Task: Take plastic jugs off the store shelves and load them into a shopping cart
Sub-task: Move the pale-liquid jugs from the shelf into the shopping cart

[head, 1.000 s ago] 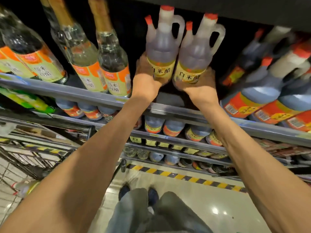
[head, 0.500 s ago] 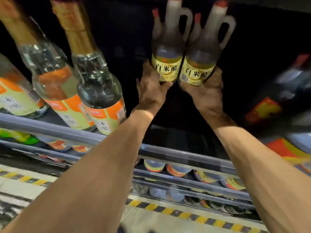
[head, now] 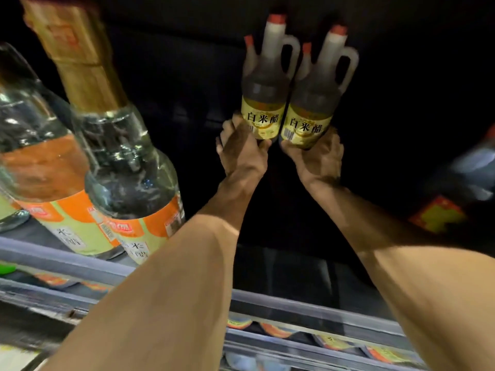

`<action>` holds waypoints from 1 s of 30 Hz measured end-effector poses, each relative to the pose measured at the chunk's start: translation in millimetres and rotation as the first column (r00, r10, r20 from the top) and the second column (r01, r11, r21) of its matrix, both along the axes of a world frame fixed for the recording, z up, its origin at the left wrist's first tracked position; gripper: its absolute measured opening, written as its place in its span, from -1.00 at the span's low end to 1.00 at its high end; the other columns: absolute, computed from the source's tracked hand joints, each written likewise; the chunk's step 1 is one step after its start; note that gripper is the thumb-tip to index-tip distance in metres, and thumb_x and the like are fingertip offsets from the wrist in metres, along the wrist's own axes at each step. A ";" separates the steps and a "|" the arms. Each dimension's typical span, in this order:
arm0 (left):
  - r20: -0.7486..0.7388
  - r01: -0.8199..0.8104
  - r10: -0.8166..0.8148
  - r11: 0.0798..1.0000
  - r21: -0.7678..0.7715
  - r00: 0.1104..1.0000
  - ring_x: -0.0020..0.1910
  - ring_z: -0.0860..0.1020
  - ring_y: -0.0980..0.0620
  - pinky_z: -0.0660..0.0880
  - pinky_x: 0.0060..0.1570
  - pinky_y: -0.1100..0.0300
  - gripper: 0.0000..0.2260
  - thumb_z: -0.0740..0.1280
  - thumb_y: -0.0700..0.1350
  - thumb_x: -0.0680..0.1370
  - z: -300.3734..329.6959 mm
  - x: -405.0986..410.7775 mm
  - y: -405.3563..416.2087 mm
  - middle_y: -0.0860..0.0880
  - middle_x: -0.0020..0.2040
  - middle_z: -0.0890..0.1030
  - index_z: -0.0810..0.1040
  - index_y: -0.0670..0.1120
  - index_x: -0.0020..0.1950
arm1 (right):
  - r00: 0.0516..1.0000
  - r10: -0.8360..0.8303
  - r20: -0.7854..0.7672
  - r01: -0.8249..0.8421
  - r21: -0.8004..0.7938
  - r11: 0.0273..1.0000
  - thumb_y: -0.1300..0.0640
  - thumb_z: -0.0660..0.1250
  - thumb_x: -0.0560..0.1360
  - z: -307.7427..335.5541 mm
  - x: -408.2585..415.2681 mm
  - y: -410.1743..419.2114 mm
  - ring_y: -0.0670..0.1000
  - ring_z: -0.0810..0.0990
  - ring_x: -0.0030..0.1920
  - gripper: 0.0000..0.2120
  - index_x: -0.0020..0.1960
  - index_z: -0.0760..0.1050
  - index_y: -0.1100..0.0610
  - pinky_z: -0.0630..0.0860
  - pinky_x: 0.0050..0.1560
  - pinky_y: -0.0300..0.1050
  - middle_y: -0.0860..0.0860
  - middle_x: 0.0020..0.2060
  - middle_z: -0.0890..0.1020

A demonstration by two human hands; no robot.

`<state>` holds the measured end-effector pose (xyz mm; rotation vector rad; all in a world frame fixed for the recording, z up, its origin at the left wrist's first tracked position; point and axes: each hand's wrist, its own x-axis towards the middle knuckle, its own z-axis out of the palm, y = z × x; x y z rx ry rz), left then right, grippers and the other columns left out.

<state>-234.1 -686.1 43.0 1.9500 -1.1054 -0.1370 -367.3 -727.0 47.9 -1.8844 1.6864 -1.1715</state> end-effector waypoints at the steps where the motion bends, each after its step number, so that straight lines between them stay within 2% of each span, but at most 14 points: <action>1: 0.005 -0.007 0.007 1.000 -0.021 1.000 0.38 0.43 -0.14 0.37 0.42 -0.07 -0.34 0.49 0.06 0.51 -2.3 -0.3 -1.5 -0.12 0.37 0.39 0.27 -0.15 0.46 | 1.000 -0.004 0.012 0.004 0.000 1.000 -0.20 0.57 0.38 -1.5 1.0 -1.4 0.13 0.42 0.42 -0.19 0.45 0.35 0.16 0.42 0.29 -0.05 0.09 0.36 0.51; 5: -0.005 -0.015 0.015 0.994 -0.109 1.000 0.27 0.53 -0.15 0.55 0.21 -0.07 -0.36 0.48 0.00 0.52 -7.4 -5.1 -0.6 -0.11 0.33 0.39 0.25 -0.14 0.47 | 0.995 -0.020 0.096 0.021 -0.011 1.000 -0.25 0.57 0.34 -9.5 3.3 -1.0 0.16 0.53 0.34 -0.16 0.43 0.33 0.13 0.49 0.25 -0.01 0.11 0.30 0.55; 8: -0.005 -0.025 0.024 0.986 -0.166 1.000 0.27 0.55 -0.15 0.52 0.25 -0.10 -0.44 0.46 -0.05 0.53 -9.3 -6.9 2.5 -0.10 0.31 0.48 0.29 -0.14 0.42 | 0.996 0.003 0.093 0.000 -0.029 1.000 -0.23 0.57 0.37 -10.1 3.3 -0.6 0.15 0.53 0.34 -0.17 0.45 0.33 0.13 0.48 0.23 -0.06 0.11 0.31 0.53; 12: 0.020 -0.052 0.056 0.985 -0.167 0.998 0.28 0.55 -0.11 0.49 0.30 -0.07 -0.52 0.48 -0.06 0.52 -7.0 -4.8 2.7 -0.09 0.25 0.56 0.37 -0.13 0.35 | 0.997 0.025 0.070 -0.019 -0.087 0.996 -0.19 0.57 0.40 -9.3 1.5 0.4 0.14 0.53 0.29 -0.22 0.44 0.38 0.16 0.40 0.08 -0.18 0.14 0.30 0.48; 15: 0.027 -0.061 0.066 0.987 -0.151 0.997 0.24 0.57 -0.07 0.52 0.24 0.03 -0.56 0.47 -0.06 0.52 -4.5 -5.0 3.8 -0.07 0.20 0.58 0.38 -0.11 0.31 | 0.988 0.040 0.150 -0.024 -0.107 0.994 -0.19 0.60 0.33 -10.0 2.1 1.5 0.11 0.56 0.30 -0.16 0.45 0.37 0.16 0.50 0.16 -0.10 0.11 0.31 0.53; 17: 0.031 -0.049 0.054 0.988 -0.146 0.998 0.24 0.57 -0.08 0.52 0.27 0.00 -0.55 0.47 -0.06 0.53 -4.5 -4.8 3.4 -0.07 0.22 0.58 0.36 -0.11 0.33 | 0.988 0.043 0.148 -0.024 -0.130 0.991 -0.21 0.58 0.32 -10.2 2.0 3.4 0.12 0.57 0.30 -0.13 0.46 0.36 0.18 0.54 0.23 -0.01 0.11 0.31 0.56; 21: 0.022 -0.051 0.054 0.992 -0.119 0.998 0.23 0.58 -0.05 0.50 0.26 0.07 -0.55 0.46 -0.06 0.54 -4.3 -2.9 1.6 -0.04 0.21 0.58 0.35 -0.09 0.33 | 0.992 0.058 0.116 -0.042 -0.137 0.990 -0.13 0.59 0.40 -11.5 0.2 2.9 0.13 0.55 0.32 -0.19 0.47 0.34 0.21 0.40 0.16 -0.21 0.14 0.33 0.55; 23: 0.016 -0.048 0.050 0.994 -0.102 0.999 0.23 0.58 -0.04 0.47 0.24 0.10 -0.55 0.44 -0.05 0.55 -4.1 -3.7 2.2 -0.04 0.20 0.58 0.34 -0.09 0.35 | 0.994 0.046 0.098 -0.035 -0.104 0.994 -0.11 0.56 0.42 -10.8 -0.6 2.7 0.14 0.53 0.35 -0.20 0.49 0.31 0.20 0.34 0.14 -0.23 0.13 0.35 0.53; 26: 0.012 -0.037 0.039 0.993 -0.111 0.999 0.28 0.56 -0.07 0.46 0.34 0.00 -0.49 0.45 -0.06 0.55 -5.3 -4.8 0.4 -0.05 0.24 0.56 0.31 -0.10 0.40 | 0.997 0.066 0.030 -0.061 -0.124 0.990 -0.09 0.52 0.47 -11.0 -0.5 5.5 0.19 0.50 0.37 -0.21 0.53 0.27 0.22 0.42 0.22 -0.09 0.17 0.39 0.48; 28: -0.003 -0.020 0.020 0.996 -0.087 1.000 0.37 0.50 -0.10 0.41 0.41 -0.05 -0.34 0.46 -0.07 0.54 -6.1 -4.0 -0.9 -0.10 0.35 0.51 0.21 -0.15 0.54 | 0.997 0.080 -0.006 -0.080 -0.147 0.986 -0.08 0.50 0.50 -11.5 -1.6 8.8 0.22 0.49 0.38 -0.22 0.53 0.26 0.25 0.45 0.29 0.04 0.20 0.40 0.45; 30: -0.040 0.006 -0.009 0.998 -0.060 0.999 0.43 0.44 -0.12 0.39 0.44 -0.05 -0.21 0.47 -0.08 0.53 -5.0 -3.1 1.0 -0.14 0.43 0.45 0.09 -0.17 0.61 | 0.995 0.092 -0.028 -0.094 -0.127 0.987 -0.07 0.49 0.51 -10.0 -3.6 12.6 0.21 0.45 0.42 -0.22 0.54 0.24 0.26 0.41 0.33 0.00 0.21 0.43 0.42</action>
